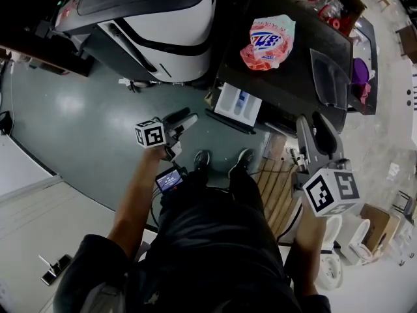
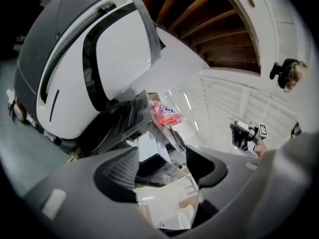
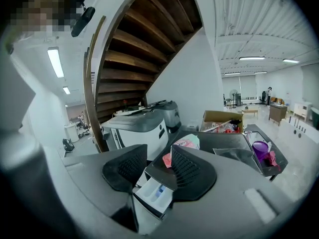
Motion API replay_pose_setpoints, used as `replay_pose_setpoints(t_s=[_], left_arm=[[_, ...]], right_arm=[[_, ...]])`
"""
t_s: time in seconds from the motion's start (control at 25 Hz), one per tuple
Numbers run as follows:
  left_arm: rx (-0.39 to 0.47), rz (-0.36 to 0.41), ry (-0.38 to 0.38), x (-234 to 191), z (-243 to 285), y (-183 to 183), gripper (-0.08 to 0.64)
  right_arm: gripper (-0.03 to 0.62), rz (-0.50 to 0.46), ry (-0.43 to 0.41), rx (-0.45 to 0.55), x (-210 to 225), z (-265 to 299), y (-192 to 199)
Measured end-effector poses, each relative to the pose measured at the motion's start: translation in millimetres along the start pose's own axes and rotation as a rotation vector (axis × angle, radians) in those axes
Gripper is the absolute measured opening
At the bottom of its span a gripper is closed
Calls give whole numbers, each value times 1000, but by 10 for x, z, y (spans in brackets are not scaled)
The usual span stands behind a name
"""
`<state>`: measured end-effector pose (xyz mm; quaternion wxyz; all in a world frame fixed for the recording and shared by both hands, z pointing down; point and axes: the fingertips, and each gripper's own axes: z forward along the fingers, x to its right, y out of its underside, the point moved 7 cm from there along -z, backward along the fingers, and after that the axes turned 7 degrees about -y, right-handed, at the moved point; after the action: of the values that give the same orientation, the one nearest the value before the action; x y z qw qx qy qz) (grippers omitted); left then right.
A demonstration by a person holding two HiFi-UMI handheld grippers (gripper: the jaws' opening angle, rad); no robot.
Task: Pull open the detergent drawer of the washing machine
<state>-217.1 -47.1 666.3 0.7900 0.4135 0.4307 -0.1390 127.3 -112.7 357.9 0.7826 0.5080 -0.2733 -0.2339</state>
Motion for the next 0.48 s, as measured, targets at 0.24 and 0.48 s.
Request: replay_pose_setpoints(t_s=[0.24, 0.48], left_arm=[[25, 174, -18, 385, -171, -550, 345], [61, 382, -77, 866, -337, -1042, 345]], right_arm=[[151, 2, 39, 50, -5, -178, -96], [150, 2, 71, 99, -34, -300, -170]])
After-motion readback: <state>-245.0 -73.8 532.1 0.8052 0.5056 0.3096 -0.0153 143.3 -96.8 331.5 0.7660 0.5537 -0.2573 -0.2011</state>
